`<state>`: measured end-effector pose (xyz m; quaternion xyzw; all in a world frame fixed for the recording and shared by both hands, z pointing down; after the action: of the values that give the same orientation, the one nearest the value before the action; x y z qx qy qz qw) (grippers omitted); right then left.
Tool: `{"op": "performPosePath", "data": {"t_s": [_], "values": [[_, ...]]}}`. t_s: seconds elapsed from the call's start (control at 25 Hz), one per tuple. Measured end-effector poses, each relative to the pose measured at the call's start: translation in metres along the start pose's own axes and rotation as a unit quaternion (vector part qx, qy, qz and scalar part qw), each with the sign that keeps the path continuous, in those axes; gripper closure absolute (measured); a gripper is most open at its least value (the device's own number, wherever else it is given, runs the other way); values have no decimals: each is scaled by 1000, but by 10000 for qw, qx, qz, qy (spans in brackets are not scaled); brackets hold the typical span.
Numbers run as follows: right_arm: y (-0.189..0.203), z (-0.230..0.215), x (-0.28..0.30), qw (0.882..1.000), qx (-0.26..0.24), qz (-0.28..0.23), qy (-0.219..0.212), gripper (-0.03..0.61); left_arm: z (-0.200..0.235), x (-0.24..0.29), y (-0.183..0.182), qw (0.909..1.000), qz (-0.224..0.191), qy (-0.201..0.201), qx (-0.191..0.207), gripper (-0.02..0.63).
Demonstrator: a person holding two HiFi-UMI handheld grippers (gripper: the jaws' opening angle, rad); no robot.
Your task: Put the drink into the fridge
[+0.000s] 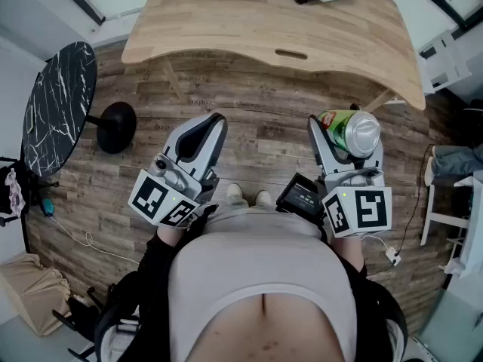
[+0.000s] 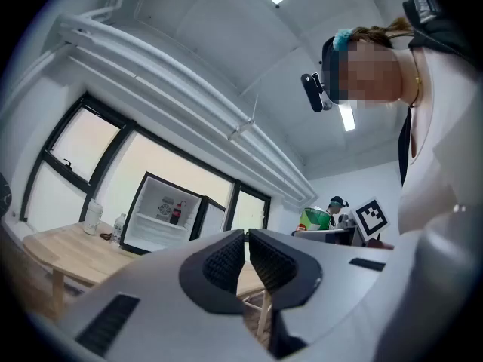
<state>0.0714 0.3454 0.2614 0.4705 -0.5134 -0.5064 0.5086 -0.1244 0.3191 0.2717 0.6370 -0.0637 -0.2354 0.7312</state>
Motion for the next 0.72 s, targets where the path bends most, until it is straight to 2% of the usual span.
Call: {"op": "performPosePath", "data": {"t_s": [0.72], "values": [[-2, 16, 4, 9997, 107, -39, -220, 225, 9, -9, 1, 10000, 19, -19, -7, 591]]}}
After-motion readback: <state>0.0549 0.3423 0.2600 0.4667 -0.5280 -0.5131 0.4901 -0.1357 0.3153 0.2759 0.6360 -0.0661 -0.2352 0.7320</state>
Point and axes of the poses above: the fingertips, and each gripper's own axes: x forward along the fingers, z to its left, y out of its underside, the point moved 1 cm from there along -x, backward along the fingers, and after that the axes turned 8 degrees about y, right-handed, at the moved point
